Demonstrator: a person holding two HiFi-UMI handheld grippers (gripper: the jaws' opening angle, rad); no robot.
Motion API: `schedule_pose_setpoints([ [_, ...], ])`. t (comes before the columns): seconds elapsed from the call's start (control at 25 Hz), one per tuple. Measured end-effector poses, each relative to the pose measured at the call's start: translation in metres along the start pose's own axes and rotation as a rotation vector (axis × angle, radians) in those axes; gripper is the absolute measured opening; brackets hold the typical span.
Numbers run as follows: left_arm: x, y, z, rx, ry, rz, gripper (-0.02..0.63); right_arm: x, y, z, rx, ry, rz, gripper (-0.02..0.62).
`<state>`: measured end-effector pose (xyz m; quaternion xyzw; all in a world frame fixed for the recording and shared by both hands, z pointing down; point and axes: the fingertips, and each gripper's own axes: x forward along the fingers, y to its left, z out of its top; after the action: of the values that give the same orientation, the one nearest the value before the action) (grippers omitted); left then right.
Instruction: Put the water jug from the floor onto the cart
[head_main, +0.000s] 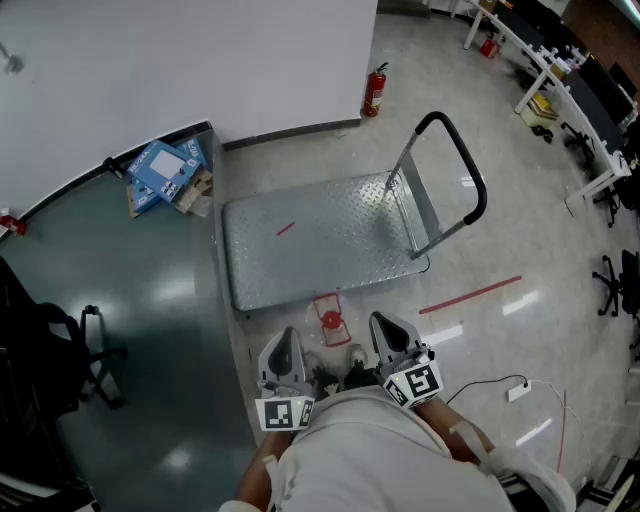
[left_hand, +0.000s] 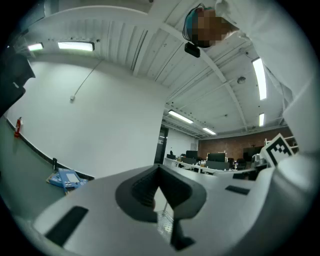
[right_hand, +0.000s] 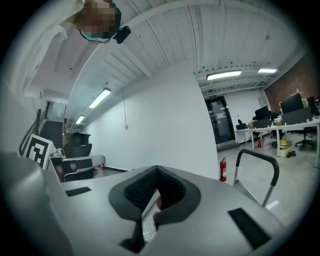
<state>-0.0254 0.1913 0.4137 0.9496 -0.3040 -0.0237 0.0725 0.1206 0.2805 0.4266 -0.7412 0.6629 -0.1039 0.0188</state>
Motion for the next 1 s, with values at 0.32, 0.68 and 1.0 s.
schedule_pose_setpoints([
  [0.32, 0.002, -0.003, 0.0, 0.002, -0.001, 0.0, 0.003, 0.0, -0.002, 0.0, 0.004, -0.003, 0.01, 0.011],
  [0.68, 0.003, 0.001, -0.006, -0.009, 0.011, 0.014, 0.003, 0.019, -0.007, -0.022, 0.026, 0.046, -0.007, 0.012],
  [1.0, 0.013, 0.025, -0.015, -0.013, 0.008, 0.058, 0.004, 0.07, -0.022, -0.093, 0.009, 0.191, -0.018, 0.012],
])
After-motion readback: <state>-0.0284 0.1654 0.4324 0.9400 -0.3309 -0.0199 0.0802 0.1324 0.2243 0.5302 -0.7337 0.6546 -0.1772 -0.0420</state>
